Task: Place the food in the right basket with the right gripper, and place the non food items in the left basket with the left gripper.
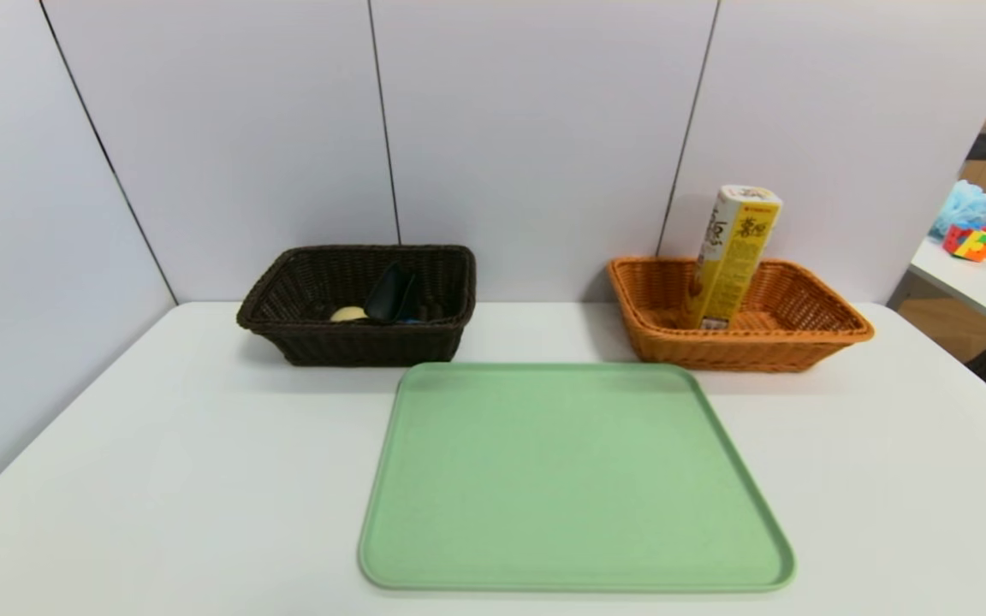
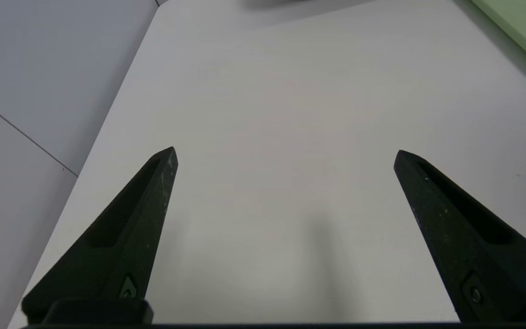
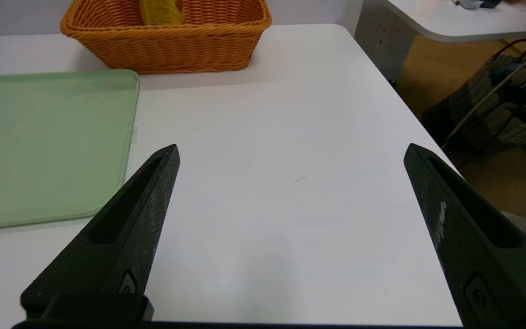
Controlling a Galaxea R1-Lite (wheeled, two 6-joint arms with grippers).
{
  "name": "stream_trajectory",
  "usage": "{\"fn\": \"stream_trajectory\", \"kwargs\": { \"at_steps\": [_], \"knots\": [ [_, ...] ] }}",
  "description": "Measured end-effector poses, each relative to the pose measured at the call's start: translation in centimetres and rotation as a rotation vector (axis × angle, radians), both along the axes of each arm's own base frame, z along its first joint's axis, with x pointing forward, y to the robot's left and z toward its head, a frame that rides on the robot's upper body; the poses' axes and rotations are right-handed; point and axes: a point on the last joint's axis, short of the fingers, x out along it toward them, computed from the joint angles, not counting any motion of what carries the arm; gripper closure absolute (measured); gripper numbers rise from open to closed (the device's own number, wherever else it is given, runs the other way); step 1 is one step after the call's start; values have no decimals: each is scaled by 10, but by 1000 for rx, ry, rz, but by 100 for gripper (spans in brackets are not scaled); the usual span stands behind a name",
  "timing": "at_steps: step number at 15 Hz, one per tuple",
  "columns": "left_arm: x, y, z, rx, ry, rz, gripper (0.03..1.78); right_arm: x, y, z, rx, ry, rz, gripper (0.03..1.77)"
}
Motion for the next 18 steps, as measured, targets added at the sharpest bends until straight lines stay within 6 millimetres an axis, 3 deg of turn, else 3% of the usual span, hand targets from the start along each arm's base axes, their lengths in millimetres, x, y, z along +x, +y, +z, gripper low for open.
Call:
{"fn": "stream_trajectory", "kwargs": {
  "at_steps": [10, 18],
  "knots": [
    [-4, -1, -13, -55, -106, -51, 12, -8, 4, -45, -5, -65, 75, 10],
    [-3, -1, -16, -102, -109, -41, 12, 12, 5, -79, -17, -190, 151, 10]
  ]
}}
